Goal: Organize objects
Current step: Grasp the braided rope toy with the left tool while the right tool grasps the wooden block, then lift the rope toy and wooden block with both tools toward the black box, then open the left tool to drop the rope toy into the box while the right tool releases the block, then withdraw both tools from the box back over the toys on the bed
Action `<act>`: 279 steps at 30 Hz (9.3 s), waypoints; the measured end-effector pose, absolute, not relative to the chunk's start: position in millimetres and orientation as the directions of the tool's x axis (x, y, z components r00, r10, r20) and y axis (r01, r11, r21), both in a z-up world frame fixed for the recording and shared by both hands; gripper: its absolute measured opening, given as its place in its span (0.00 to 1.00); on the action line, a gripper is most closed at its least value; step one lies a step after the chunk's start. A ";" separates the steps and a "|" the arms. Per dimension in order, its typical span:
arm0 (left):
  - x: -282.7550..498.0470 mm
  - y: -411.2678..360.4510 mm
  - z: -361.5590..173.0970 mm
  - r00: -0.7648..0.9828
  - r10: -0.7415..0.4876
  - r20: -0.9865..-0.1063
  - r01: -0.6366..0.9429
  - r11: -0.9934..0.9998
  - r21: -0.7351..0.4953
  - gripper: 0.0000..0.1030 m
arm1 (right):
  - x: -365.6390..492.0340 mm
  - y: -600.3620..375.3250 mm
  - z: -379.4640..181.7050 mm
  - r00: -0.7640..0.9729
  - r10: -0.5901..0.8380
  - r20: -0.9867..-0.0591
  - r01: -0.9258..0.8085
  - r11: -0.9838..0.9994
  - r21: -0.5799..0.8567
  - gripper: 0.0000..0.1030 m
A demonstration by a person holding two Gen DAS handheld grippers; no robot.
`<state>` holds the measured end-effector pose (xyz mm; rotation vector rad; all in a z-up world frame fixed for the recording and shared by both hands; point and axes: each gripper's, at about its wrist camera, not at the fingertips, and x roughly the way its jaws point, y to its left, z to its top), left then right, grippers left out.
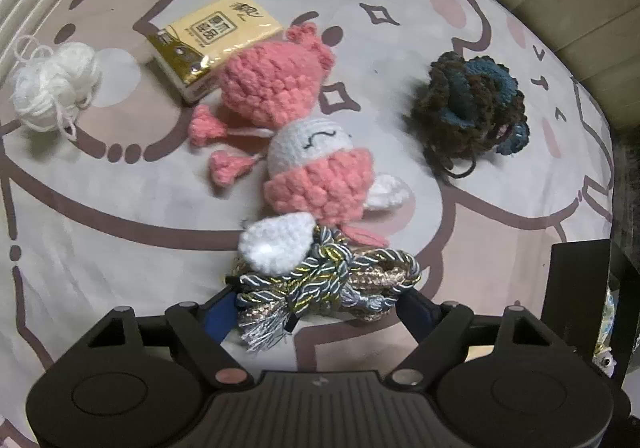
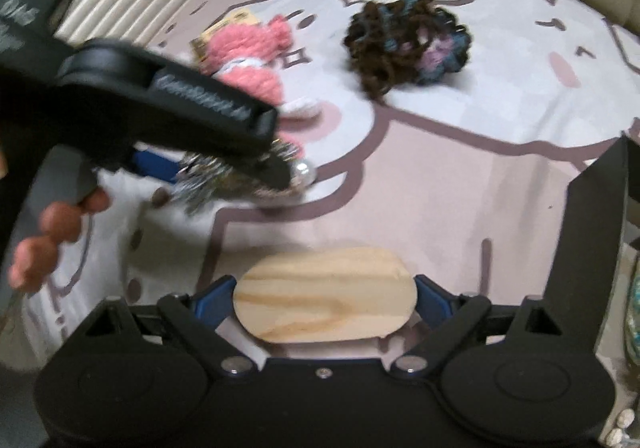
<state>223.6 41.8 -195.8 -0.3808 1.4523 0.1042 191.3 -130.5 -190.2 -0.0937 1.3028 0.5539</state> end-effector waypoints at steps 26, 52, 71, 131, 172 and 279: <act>224.5 52.8 -190.8 0.130 -0.080 -0.988 -0.267 0.957 -0.112 0.76 | 178.1 -104.1 -198.6 0.178 0.270 -0.946 -0.590 0.799 0.117 0.91; 187.0 56.0 -113.3 0.344 -0.101 -0.934 -0.252 0.948 -0.195 0.65 | 184.5 -155.4 -118.1 0.454 0.273 -0.848 -0.277 0.948 0.157 0.91; 153.6 37.5 -56.2 0.544 0.033 -0.838 -0.165 0.984 -0.068 0.65 | 163.9 -178.2 -69.9 0.590 0.227 -0.775 -0.129 0.974 0.187 0.91; 187.3 -177.8 -73.5 0.472 -0.337 -0.815 0.290 0.932 -0.217 0.65 | 145.6 -327.9 -112.7 0.468 0.101 -0.878 0.092 0.983 0.162 0.91; 211.9 -182.2 -105.9 0.358 -0.336 -0.871 0.284 0.928 -0.241 0.82 | 148.7 -306.4 -139.8 0.377 0.149 -0.914 0.046 0.983 0.180 1.00; 151.1 72.0 -70.5 0.577 0.048 -0.815 -0.114 0.993 -0.022 1.00 | 151.9 -177.2 -65.3 0.651 0.121 -0.749 -0.062 0.992 0.107 1.00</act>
